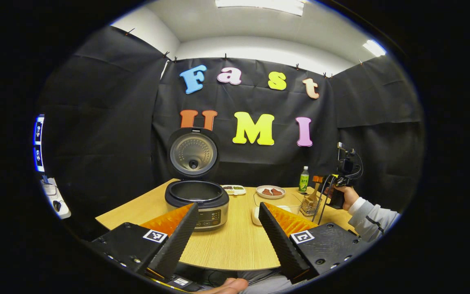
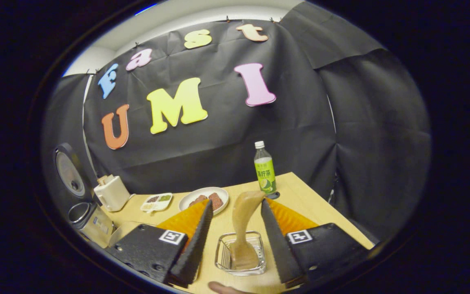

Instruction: Close the left gripper, press the button to open the rice cooker; take a wooden spoon from the chopstick holder with the right hand, scoop a spoonful of rice and pour it into the rice cooker, then put the wooden spoon back into the chopstick holder.

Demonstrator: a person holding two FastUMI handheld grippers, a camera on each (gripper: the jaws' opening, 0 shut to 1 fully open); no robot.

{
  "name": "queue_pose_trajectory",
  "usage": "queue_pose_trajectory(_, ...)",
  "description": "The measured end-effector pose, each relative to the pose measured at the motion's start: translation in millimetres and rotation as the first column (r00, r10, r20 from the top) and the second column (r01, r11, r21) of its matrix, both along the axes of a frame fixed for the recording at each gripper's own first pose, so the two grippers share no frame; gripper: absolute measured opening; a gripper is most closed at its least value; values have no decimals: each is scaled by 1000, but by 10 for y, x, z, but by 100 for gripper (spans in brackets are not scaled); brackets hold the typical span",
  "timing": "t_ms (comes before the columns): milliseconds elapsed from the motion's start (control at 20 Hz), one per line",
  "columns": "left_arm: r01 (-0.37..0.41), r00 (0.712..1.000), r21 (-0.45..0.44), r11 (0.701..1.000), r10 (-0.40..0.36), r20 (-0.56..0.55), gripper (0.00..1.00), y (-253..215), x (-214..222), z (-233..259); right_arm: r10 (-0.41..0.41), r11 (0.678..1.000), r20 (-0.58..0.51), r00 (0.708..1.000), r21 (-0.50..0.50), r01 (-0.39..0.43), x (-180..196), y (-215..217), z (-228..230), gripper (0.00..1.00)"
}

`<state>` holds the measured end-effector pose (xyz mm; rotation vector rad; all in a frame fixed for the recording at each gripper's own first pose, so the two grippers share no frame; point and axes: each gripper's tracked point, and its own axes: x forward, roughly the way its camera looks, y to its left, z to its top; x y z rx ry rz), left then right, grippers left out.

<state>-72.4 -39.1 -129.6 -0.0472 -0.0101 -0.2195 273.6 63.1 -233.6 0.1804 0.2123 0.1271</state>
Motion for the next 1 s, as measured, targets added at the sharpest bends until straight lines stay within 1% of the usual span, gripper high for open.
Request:
queue_pose_trajectory(50,-4,1000,2,1000,4,3,94,-2,14,14,-23,1000,15,1000,-15,23,-28,-49,66,85)
queue_pose_trajectory(100,-5,1000,4,1000,5,4,94,-8,33,34,-47,998,34,998,-30,48,-75,-100,133,97)
queue_pose_trajectory(200,14,1000,-1,1000,-14,-2,95,-70,9,22,-110,993,62,992,-43,113,-237,-221,282,98)
queue_pose_trajectory(250,27,1000,-7,1000,-27,-7,95,-113,5,39,-114,993,81,990,-34,117,-345,-231,373,98)
queue_pose_trajectory(300,32,999,-12,999,-32,-13,94,-134,19,35,-123,992,92,988,-27,126,-462,-244,449,96)
queue_pose_trajectory(350,33,999,-13,999,-33,-15,94,-120,47,77,-128,991,100,987,-25,132,-581,-269,516,96)
queue_pose_trajectory(400,26,1000,-13,1000,-27,-14,94,-114,85,116,-134,990,114,984,-29,139,-700,-291,578,99)
queue_pose_trajectory(450,20,1000,-13,1000,-21,-8,94,-120,109,151,-128,990,139,982,-38,135,-832,-303,664,96)
queue_pose_trajectory(500,17,1000,-17,1000,-17,-5,95,-121,139,192,-123,990,176,977,-41,132,-969,-315,781,99)
queue_pose_trajectory(550,9,1000,-30,1000,-9,-2,94,-106,155,225,-129,990,207,970,-36,139,-1102,-349,899,96)
queue_pose_trajectory(600,4,1000,-45,999,-4,-2,94,-93,192,275,-113,991,239,965,-43,126,-1251,-337,984,99)
queue_pose_trajectory(750,-21,1000,-55,998,21,-7,94,-79,304,377,-79,989,290,954,-97,112,-1653,-366,1192,99)
queue_pose_trajectory(800,-28,1000,-48,998,27,-12,94,-74,344,412,-84,987,305,949,-104,121,-1760,-404,1278,96)
queue_pose_trajectory(850,-33,999,-37,999,32,-15,94,-66,376,460,-66,988,316,947,-115,107,-1873,-408,1345,99)
queue_pose_trajectory(900,-47,999,-32,998,47,-3,95,-23,412,552,-34,989,323,946,-124,78,-2003,-359,1406,96)
queue_pose_trajectory(950,-61,998,-24,998,61,2,94,7,451,633,-13,991,321,947,-124,56,-2107,-351,1452,96)
queue_pose_trajectory(1000,-69,998,-13,998,69,6,94,7,496,701,-2,992,313,950,-121,42,-2192,-383,1490,99)
